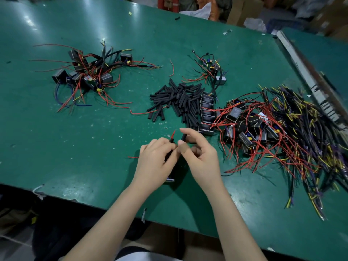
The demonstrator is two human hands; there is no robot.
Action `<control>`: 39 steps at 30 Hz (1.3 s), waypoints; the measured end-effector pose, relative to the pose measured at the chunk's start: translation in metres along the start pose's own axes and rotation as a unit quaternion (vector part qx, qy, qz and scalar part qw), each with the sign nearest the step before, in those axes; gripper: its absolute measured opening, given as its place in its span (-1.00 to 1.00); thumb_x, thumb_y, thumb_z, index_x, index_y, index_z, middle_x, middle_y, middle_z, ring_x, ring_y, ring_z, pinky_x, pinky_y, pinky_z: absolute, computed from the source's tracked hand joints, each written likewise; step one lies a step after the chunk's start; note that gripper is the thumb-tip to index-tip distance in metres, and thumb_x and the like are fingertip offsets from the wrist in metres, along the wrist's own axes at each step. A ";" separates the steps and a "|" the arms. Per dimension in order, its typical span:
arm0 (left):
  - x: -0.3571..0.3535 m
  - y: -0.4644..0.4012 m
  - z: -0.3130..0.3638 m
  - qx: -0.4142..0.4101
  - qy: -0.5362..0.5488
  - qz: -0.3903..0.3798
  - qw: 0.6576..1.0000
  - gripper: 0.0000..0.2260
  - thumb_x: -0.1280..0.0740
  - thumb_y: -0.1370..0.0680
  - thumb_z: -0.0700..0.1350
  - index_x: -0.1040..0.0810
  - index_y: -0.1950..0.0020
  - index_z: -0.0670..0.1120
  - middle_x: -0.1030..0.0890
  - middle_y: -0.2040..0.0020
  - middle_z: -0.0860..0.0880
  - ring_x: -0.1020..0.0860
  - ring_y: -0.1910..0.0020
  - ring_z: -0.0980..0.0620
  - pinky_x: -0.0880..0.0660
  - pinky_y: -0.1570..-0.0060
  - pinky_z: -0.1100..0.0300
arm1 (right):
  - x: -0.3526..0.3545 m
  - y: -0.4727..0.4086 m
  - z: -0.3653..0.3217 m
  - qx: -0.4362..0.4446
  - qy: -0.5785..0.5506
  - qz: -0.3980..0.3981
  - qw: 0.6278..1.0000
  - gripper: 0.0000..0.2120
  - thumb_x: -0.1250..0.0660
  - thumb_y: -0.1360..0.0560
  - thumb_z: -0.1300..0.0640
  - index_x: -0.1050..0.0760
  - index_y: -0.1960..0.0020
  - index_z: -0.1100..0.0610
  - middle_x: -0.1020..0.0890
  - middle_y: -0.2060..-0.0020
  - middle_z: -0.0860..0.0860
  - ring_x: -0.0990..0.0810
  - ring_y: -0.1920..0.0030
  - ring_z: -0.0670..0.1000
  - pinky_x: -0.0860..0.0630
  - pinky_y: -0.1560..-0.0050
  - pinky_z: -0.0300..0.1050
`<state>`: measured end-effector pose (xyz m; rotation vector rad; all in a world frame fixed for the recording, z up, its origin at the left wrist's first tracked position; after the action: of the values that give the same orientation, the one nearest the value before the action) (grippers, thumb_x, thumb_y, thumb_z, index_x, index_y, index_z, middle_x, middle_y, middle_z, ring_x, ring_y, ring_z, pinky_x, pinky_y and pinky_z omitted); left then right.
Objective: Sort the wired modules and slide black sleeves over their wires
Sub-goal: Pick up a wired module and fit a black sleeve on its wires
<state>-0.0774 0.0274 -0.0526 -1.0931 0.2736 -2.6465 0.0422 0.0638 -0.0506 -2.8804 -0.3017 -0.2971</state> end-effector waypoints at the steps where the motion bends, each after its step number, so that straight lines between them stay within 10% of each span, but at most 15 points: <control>1: -0.001 0.000 -0.001 0.000 0.001 -0.001 1.000 -0.75 -0.21 -0.52 0.04 -0.59 0.18 -0.06 -0.36 0.29 0.14 -0.41 0.17 0.03 -0.16 0.16 0.13 | 0.000 0.002 0.002 -0.005 -0.005 0.003 1.000 -0.60 -0.36 -0.50 0.17 -0.52 -0.03 -0.38 -0.55 0.17 -0.34 -0.37 0.38 -0.13 -0.40 0.24 -0.25; 7: 0.003 0.002 -0.001 0.013 -0.002 0.031 0.999 -0.66 -0.15 -0.40 0.20 -0.63 0.18 0.05 -0.50 0.23 0.19 -0.37 0.02 0.16 -0.08 0.06 0.22 | 0.008 0.006 0.012 -0.042 -0.085 0.052 0.994 -0.42 -0.45 -0.44 0.19 -0.34 -0.26 -0.34 -0.62 0.25 -0.14 -0.39 0.33 -0.03 -0.39 0.24 -0.20; 15: 0.012 0.005 -0.006 0.059 0.011 0.071 0.996 -0.53 0.01 -0.48 0.23 -0.66 0.04 0.11 -0.53 0.18 0.13 -0.35 0.01 0.16 -0.09 0.05 0.21 | 0.004 0.015 0.016 -0.059 -0.041 0.057 0.996 -0.66 -0.48 -0.39 0.00 -0.42 -0.06 -0.25 -0.67 0.17 -0.19 -0.53 0.24 -0.03 -0.43 0.15 -0.17; 28: 0.010 0.002 0.000 0.001 0.103 0.042 0.994 -0.78 -0.31 -0.49 0.06 -0.68 0.12 -0.04 -0.57 0.22 0.02 -0.48 0.06 -0.02 -0.43 0.03 -0.17 | 0.013 0.013 0.009 -0.084 -0.071 0.047 0.993 -0.91 -0.34 -0.54 0.09 -0.57 0.07 -0.10 -0.66 0.13 -0.20 -0.58 0.08 -0.18 -0.49 -0.02 -0.22; 39: -0.002 0.004 0.011 -0.030 0.067 -0.029 0.997 -0.81 -0.27 -0.49 0.07 -0.64 0.15 0.04 -0.51 0.24 0.14 -0.41 0.07 0.14 -0.25 0.01 0.09 | 0.027 0.005 -0.001 -0.098 -0.102 0.059 0.988 -0.89 -0.27 -0.58 0.18 -0.49 0.08 0.00 -0.61 0.20 -0.12 -0.57 0.24 -0.22 -0.43 0.22 -0.40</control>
<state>-0.0672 0.0231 -0.0478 -0.9567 0.3546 -2.7852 0.0686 0.0637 -0.0451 -3.1128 -0.1412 -0.0092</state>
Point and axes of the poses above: each hand's wrist, its own y-axis away from the middle knuckle, its own x-axis out of the back of the hand, z = x × y, the point moved 8 cm from there along -y, towards the middle knuckle
